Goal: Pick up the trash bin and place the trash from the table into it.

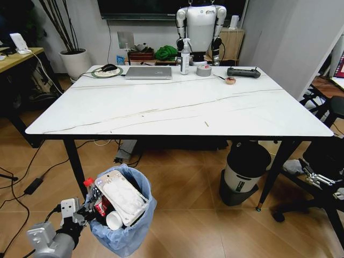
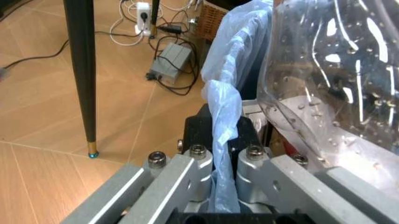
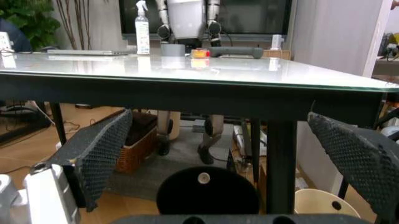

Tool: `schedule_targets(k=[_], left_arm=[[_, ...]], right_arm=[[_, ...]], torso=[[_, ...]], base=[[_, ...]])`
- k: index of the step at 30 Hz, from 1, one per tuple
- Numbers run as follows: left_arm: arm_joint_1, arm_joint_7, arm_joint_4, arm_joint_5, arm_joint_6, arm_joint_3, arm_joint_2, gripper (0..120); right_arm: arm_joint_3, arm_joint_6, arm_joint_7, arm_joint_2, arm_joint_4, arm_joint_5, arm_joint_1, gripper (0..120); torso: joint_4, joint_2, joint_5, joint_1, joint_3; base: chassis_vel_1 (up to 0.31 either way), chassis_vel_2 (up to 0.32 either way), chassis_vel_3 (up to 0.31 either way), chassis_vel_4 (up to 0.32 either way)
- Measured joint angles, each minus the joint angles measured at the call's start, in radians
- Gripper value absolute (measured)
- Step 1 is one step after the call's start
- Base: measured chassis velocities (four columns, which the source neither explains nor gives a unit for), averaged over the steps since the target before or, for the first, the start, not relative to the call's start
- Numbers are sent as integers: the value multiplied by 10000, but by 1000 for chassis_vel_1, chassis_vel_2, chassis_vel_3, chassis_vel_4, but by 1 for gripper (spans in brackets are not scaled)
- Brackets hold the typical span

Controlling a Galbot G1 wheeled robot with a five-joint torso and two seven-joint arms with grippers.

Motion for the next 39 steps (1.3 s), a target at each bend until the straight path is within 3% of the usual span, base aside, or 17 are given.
schedule_targets(k=[39], left_arm=[[-9,-53,94,41,58,95,-165,0]], right_arm=[[0,0,0,0,0,0,0,100]], torso=[[0,-1677,0,-651,-1025]], base=[[0,0,0,0]])
